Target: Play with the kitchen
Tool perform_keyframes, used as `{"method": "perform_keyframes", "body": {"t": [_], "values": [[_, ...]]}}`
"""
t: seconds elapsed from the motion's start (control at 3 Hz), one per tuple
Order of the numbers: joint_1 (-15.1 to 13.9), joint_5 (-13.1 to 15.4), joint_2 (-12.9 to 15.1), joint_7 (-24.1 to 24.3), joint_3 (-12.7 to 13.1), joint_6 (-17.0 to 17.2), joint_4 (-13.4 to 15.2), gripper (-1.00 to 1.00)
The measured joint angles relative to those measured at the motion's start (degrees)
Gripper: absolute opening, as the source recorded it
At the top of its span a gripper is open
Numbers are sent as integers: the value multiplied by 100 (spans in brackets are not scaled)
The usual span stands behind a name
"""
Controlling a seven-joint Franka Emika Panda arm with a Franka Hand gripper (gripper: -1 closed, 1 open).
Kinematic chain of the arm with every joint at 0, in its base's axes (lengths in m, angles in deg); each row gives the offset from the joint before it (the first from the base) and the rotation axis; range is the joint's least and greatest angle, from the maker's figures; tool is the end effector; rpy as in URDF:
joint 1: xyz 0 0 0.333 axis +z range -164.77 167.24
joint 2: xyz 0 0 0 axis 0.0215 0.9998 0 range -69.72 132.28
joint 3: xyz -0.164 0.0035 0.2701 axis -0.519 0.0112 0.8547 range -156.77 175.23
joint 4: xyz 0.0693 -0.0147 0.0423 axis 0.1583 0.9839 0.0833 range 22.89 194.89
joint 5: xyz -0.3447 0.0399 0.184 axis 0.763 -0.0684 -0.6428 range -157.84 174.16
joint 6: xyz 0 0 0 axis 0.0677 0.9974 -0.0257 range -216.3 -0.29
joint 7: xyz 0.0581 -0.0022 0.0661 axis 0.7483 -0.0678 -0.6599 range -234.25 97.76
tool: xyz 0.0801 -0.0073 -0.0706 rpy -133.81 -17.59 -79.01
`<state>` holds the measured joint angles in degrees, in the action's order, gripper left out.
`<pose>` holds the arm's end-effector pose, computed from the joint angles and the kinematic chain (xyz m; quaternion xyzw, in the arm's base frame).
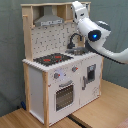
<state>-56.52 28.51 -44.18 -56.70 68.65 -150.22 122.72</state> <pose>0.3404 0.4558 0.7017 0.5451 0.1912 0.5946 0.5593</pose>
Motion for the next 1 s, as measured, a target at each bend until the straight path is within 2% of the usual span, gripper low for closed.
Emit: {"method": "perform_keyframes", "body": {"t": [0.33,1.0], "values": [[0,0,0,430,45,498,-13,100],[-2,0,0,854,1,1577,-321,100]]}}
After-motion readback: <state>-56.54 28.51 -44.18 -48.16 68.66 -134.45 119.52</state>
